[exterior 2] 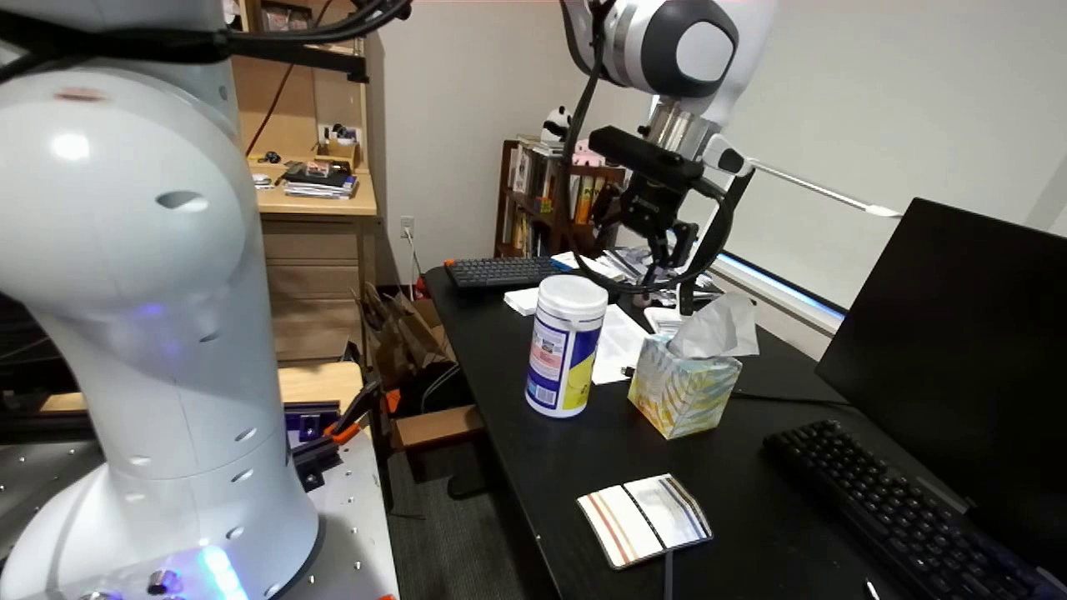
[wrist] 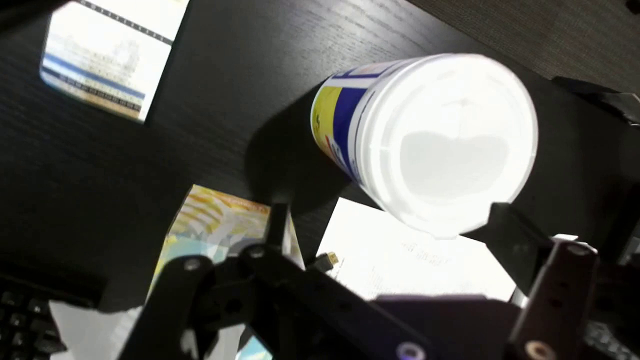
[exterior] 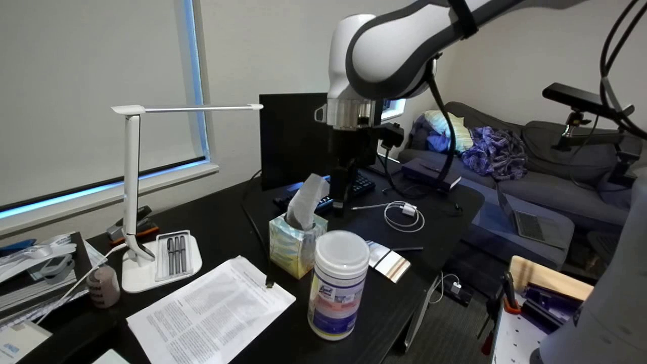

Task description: Move the bottle to the right then backwards.

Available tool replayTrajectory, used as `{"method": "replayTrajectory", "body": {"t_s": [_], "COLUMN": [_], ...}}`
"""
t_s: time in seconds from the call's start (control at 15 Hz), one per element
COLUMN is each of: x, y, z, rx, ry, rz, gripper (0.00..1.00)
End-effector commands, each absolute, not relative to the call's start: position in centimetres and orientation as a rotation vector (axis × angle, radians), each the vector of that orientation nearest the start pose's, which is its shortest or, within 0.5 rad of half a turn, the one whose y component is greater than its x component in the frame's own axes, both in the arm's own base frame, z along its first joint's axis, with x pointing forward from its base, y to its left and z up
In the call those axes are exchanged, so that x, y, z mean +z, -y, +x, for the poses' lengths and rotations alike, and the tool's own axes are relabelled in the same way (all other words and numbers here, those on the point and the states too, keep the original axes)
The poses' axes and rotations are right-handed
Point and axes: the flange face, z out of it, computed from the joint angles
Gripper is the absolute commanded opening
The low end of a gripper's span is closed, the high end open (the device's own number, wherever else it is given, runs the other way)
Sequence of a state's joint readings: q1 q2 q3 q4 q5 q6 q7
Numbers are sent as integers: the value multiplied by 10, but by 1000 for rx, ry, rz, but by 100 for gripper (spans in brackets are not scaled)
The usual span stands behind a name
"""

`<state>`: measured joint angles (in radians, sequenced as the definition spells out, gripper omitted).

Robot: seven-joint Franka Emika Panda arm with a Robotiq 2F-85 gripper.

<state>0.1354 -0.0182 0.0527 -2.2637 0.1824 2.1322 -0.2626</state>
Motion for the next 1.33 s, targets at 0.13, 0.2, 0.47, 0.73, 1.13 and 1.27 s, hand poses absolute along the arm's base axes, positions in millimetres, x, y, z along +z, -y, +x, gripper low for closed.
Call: {"method": "replayTrajectory", "body": {"t_s": [0.13,0.2,0.47,0.73,1.13,1.27], "x": [338,336,329,320,318,324], "y": [-140,-146,-171,-192,-223,-240], "z": [434,428,412,405,395,392], "rx": [198,204,178,23,-136,-170], "ry": [457,473,544,696,916,1093], "rz": [-2998,-2995,-3020,-3104,-3162,-3114], "gripper": [100,100,100,100,100,100]}}
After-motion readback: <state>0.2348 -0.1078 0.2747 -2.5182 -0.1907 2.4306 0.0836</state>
